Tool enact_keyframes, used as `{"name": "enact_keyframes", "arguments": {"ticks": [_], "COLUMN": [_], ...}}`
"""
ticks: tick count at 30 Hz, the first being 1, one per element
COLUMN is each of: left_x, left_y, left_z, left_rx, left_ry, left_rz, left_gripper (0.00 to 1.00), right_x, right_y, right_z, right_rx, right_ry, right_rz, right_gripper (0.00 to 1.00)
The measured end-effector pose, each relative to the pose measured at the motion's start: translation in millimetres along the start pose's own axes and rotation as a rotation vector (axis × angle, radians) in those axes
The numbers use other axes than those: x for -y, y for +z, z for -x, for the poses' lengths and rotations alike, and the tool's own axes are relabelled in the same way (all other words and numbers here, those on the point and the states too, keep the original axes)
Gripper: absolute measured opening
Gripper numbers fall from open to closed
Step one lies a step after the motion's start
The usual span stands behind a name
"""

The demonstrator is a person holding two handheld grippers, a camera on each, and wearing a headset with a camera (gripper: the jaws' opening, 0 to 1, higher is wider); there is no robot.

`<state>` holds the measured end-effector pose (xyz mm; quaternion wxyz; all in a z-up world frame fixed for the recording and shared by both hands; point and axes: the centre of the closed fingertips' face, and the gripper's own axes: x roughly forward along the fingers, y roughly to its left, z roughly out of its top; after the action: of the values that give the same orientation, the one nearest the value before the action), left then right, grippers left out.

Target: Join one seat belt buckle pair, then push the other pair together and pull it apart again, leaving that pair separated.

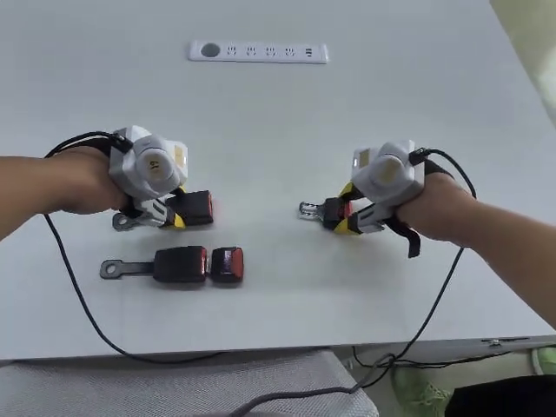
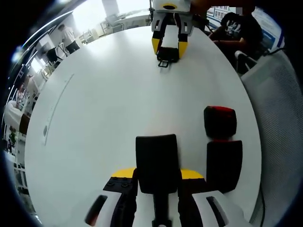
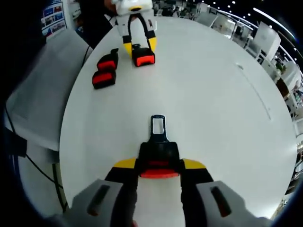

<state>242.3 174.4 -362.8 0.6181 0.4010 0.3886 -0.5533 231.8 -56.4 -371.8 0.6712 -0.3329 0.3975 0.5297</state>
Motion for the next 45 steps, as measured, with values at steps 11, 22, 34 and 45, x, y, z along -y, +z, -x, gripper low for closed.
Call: {"name": "enact_keyframes", "arguments": {"ticks": [11, 22, 34, 45], "left_x": [0.7, 2.5, 4.0, 4.8], "left_y": [-1.3, -1.6, -2.6, -2.4], "left_z": [-2.7, -3.0, -2.5, -1.9], "left_rx": [-0.023, -0.053, -0.056, -0.062], "left_ry": [-0.002, -0.024, -0.020, -0.024], "left_rz": [-0.017, -0.057, -0.079, -0.078], "left_gripper": [0.33, 0.33, 0.33, 0.33], "right_x": [0.7, -6.6, -21.1, -22.5], "right_y": [-1.2, 23.7, 80.1, 112.3], "right_z": [-2.7, -15.0, -41.7, -59.5], "right_rx": [-0.023, -0.051, -0.022, -0.007], "right_ry": [0.040, 0.051, 0.071, 0.087], "right_rz": [-0.004, 0.068, 0.130, 0.146], "right_gripper": [0.35, 0.35, 0.34, 0.34]}}
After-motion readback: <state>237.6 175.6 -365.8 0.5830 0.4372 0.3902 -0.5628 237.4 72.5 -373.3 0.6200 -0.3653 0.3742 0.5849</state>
